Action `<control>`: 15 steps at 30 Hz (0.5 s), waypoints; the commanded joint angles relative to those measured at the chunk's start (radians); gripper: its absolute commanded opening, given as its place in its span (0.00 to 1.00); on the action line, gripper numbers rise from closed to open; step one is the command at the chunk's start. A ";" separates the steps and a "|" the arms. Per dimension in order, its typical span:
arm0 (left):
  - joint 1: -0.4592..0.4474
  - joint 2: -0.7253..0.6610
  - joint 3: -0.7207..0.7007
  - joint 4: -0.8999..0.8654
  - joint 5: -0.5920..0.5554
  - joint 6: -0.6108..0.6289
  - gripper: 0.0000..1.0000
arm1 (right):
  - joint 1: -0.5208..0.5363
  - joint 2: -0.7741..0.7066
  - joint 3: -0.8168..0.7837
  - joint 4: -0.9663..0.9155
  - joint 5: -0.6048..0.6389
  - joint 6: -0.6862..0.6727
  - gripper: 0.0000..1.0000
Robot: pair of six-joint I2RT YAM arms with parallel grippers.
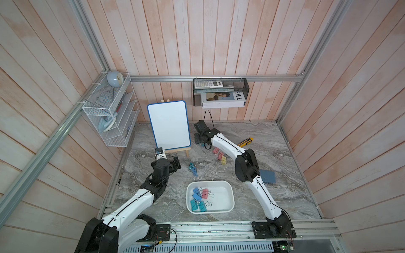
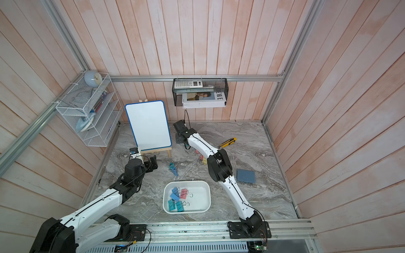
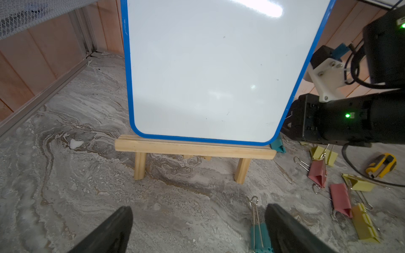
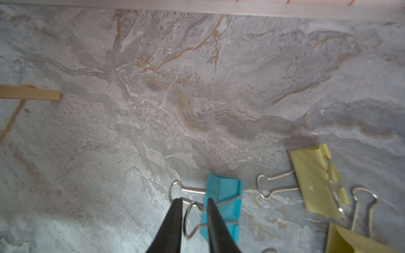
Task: Put the binder clips in the storage box
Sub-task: Pick up the binder clip at the center of the board.
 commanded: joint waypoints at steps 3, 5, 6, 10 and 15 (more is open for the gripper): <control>0.004 -0.007 -0.003 0.013 0.014 -0.003 1.00 | -0.003 0.009 0.024 -0.058 0.038 -0.015 0.12; 0.005 -0.007 -0.003 0.014 0.014 -0.003 1.00 | -0.004 -0.005 0.008 -0.059 0.050 -0.015 0.09; 0.005 -0.008 -0.003 0.014 0.014 -0.003 1.00 | -0.004 -0.014 -0.004 -0.057 0.056 -0.015 0.07; 0.004 -0.011 -0.003 0.012 0.014 -0.002 1.00 | -0.003 -0.088 -0.099 -0.012 0.079 -0.013 0.03; 0.004 -0.013 -0.002 0.012 0.014 -0.002 1.00 | -0.004 -0.221 -0.261 0.075 0.097 -0.008 0.00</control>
